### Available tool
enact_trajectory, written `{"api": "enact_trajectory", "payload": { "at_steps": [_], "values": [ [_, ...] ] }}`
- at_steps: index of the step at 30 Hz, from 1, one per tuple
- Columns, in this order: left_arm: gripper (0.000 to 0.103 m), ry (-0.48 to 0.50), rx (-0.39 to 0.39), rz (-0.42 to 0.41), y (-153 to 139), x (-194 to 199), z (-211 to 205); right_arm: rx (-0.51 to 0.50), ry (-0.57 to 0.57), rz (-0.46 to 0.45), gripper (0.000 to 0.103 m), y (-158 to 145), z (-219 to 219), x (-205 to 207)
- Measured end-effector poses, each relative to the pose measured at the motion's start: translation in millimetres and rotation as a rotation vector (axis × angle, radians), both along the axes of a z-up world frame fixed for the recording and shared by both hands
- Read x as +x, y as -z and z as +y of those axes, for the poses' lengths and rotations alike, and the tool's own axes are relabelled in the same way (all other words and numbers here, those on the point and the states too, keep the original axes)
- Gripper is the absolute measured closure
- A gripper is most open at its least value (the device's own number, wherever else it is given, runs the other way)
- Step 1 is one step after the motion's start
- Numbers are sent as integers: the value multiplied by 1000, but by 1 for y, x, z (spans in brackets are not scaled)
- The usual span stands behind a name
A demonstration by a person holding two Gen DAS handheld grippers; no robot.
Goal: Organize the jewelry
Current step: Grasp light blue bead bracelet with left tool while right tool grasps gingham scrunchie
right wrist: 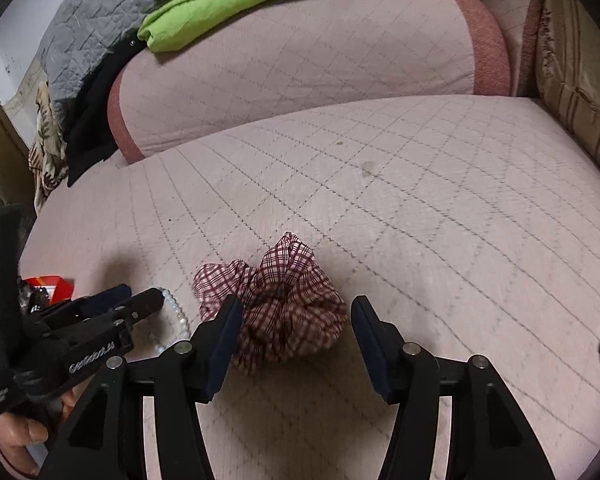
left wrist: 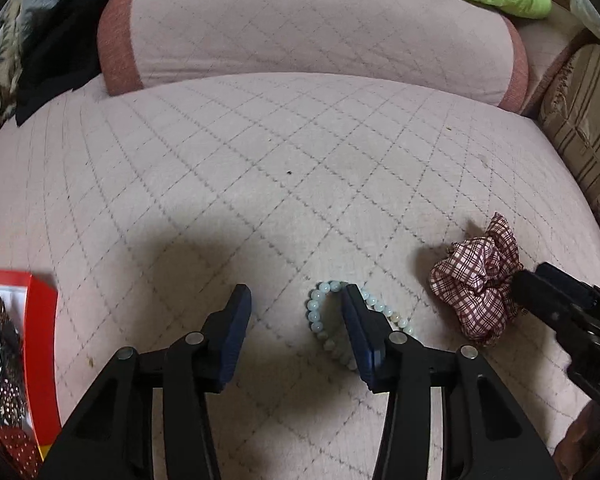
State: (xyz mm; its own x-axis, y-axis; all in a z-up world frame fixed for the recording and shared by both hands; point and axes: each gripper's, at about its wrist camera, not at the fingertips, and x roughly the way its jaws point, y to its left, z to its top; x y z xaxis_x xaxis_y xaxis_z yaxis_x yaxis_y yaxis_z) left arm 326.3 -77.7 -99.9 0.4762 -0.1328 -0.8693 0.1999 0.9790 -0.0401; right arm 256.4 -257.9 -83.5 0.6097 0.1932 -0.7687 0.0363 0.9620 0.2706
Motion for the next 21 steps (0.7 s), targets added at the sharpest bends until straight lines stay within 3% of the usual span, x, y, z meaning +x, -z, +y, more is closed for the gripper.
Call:
{"api": "enact_trajectory", "payload": {
  "at_steps": [7, 8, 9, 10, 11, 13, 21],
  "values": [
    [61, 16, 42, -85, 4, -11, -7, -44, 1, 7, 42, 12, 5, 12],
    [65, 19, 42, -84, 4, -12, -8, -57, 1, 8, 44, 13, 7, 12],
    [78, 24, 42, -82, 2, -14, -9, -76, 1, 7, 49, 13, 9, 13],
    [96, 34, 51, -81, 1, -16, -12, -93, 1, 6, 65, 13, 12, 14],
    [98, 50, 52, -75, 0, -17, -14, -104, -5, 8, 77, 14, 14, 14],
    [98, 65, 43, -64, -3, -22, -16, -92, -21, 10, 87, 13, 15, 12],
    [98, 51, -3, -55, -26, -57, 0, -45, -21, -6, 89, -8, 15, -16]
  ]
}}
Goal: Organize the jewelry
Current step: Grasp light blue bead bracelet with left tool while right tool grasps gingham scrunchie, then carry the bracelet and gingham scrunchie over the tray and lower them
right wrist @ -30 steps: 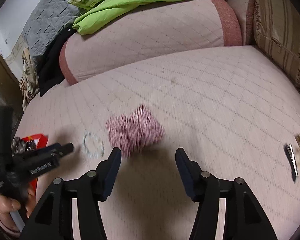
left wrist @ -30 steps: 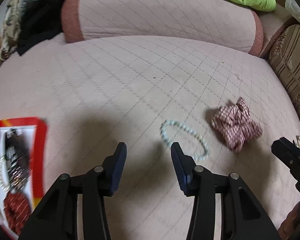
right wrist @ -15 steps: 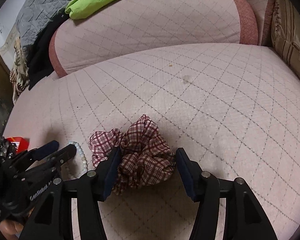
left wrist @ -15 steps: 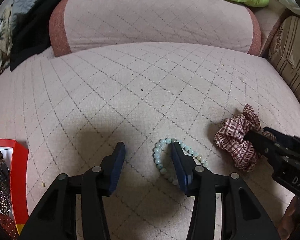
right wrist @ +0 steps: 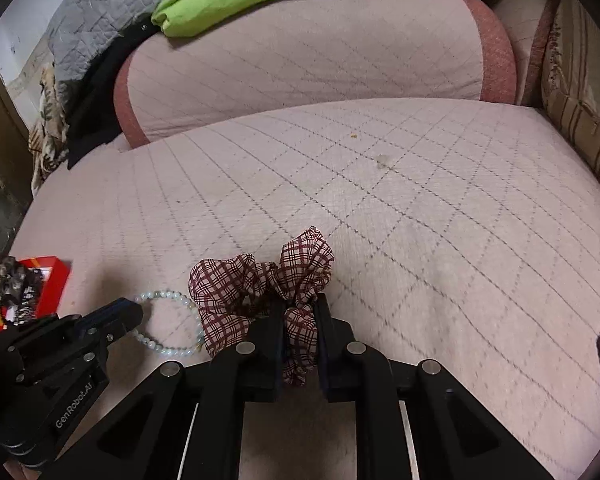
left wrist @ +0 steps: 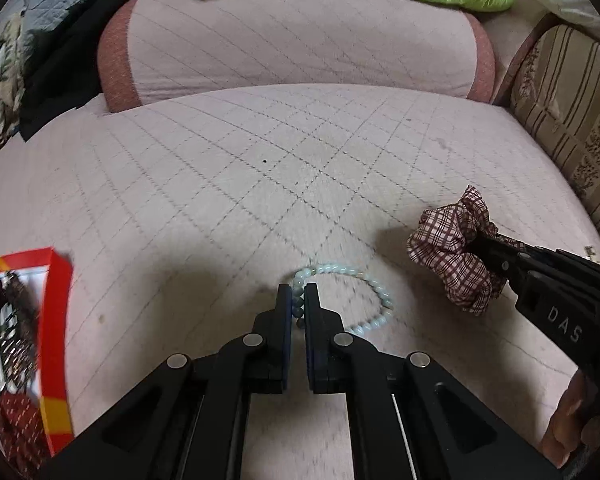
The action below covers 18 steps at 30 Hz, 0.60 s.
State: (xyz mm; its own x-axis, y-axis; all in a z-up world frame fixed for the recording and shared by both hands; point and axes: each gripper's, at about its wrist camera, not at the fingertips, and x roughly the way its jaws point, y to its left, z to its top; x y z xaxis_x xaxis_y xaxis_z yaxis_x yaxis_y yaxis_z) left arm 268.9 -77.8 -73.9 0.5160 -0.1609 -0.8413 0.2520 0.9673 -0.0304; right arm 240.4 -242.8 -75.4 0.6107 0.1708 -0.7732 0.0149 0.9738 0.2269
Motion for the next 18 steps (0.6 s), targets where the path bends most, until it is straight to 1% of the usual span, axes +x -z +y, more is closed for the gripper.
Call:
{"api": "enact_trajectory", "payload": {
  "at_steps": [4, 11, 18],
  "values": [
    [98, -10, -4, -30, -21, -23, 12, 16, 1, -15, 89, -15, 4, -20],
    [98, -43, -47, -67, -61, -71, 43, 19, -21, -45, 89, -39, 23, -66],
    [98, -55, -27, -126, -94, -126, 71, 18, -55, -81, 89, -61, 49, -119]
  ]
}}
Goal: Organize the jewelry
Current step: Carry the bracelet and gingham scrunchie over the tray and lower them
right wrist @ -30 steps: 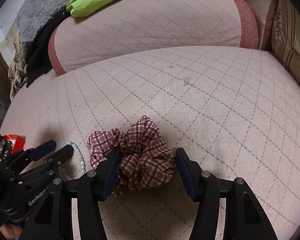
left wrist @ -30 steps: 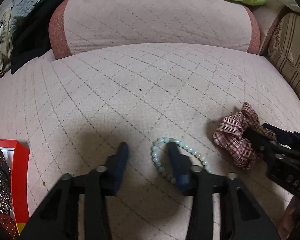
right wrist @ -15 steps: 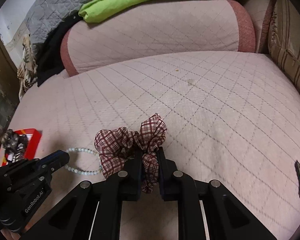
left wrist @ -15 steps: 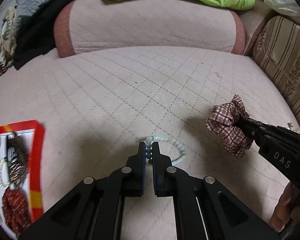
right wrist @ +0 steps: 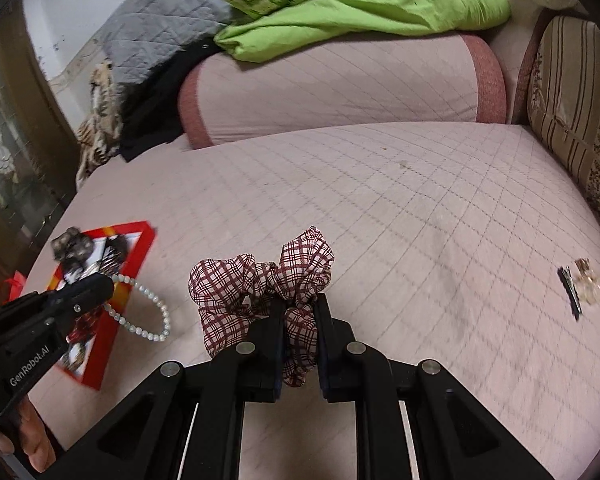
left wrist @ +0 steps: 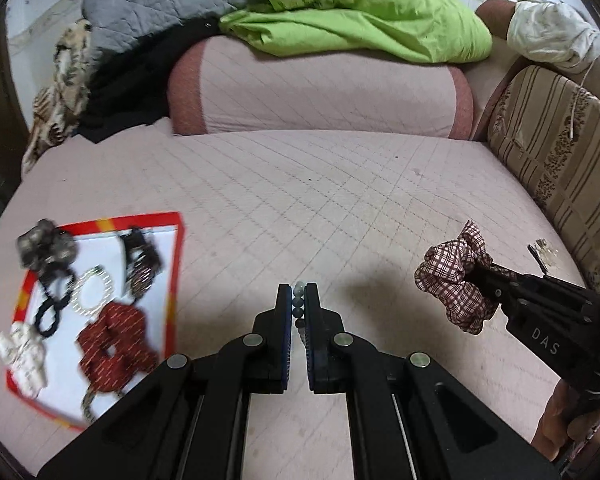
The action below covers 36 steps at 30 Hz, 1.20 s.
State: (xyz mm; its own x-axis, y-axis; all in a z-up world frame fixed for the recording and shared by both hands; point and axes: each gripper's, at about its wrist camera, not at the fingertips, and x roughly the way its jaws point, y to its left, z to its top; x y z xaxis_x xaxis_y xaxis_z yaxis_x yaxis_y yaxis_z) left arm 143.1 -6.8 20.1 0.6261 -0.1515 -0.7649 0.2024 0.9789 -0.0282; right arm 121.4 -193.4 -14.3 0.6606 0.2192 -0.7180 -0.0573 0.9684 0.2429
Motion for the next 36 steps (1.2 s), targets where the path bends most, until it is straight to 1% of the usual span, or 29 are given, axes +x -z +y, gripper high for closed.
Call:
{"api": "enact_trajectory", "payload": {
  "at_steps": [6, 11, 15, 17, 23, 27, 31, 36],
  "values": [
    [98, -60, -36, 4, -15, -45, 33, 24, -27, -15, 89, -14, 21, -35],
    [98, -113, -53, -4, -24, -73, 54, 21, -54, -33, 89, -26, 39, -61],
    [98, -148, -49, -26, -32, -92, 68, 3, -76, -49, 89, -34, 55, -78],
    [98, -165, -29, -41, -35, -100, 72, -1, -88, -53, 89, -36, 62, -85],
    [98, -206, 19, -94, -45, -115, 85, -21, -121, -67, 89, -45, 86, -103],
    [98, -225, 42, -115, -48, -121, 92, -47, -138, -72, 89, -48, 100, -111],
    [98, -235, 47, -123, -48, -126, 99, -68, -146, -66, 89, -49, 112, -116],
    [98, -243, 33, -124, -47, -129, 107, -89, -139, -61, 89, -50, 118, -119]
  ]
}}
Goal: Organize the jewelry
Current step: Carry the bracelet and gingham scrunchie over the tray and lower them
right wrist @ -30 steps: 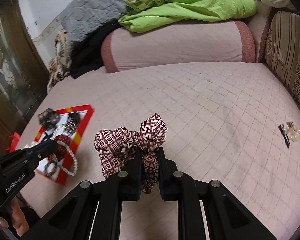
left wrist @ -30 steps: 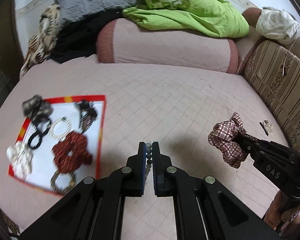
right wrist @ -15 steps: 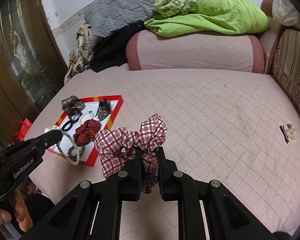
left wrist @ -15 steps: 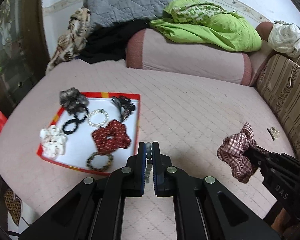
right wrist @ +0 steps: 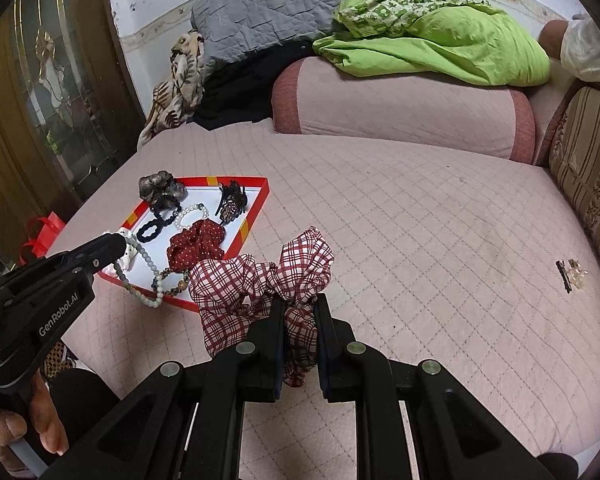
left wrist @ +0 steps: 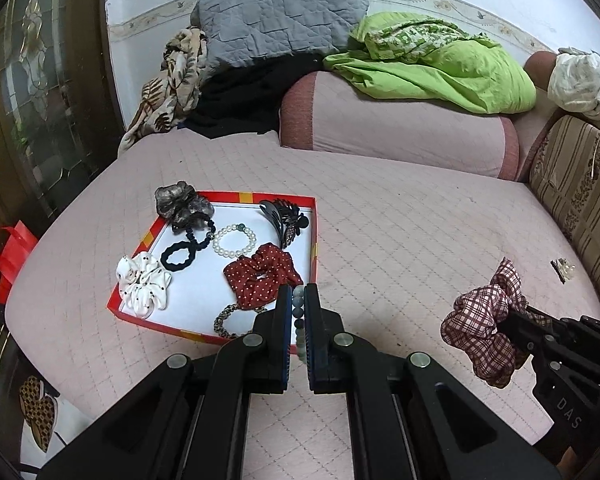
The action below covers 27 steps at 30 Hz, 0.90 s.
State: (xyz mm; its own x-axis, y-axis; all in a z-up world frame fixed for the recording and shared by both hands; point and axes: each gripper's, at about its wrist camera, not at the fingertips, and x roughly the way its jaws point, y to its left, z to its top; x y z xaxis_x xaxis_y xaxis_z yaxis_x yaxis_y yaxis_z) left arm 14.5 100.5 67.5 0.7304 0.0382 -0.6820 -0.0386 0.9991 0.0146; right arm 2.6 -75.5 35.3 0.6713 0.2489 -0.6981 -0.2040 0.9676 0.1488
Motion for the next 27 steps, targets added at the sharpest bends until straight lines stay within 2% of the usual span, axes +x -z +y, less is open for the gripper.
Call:
{"api": "enact_trajectory", "payload": {
  "at_steps": [27],
  "values": [
    [97, -58, -51, 36, 19, 7, 38, -58, -35, 43, 88, 14, 32, 7]
  ]
}}
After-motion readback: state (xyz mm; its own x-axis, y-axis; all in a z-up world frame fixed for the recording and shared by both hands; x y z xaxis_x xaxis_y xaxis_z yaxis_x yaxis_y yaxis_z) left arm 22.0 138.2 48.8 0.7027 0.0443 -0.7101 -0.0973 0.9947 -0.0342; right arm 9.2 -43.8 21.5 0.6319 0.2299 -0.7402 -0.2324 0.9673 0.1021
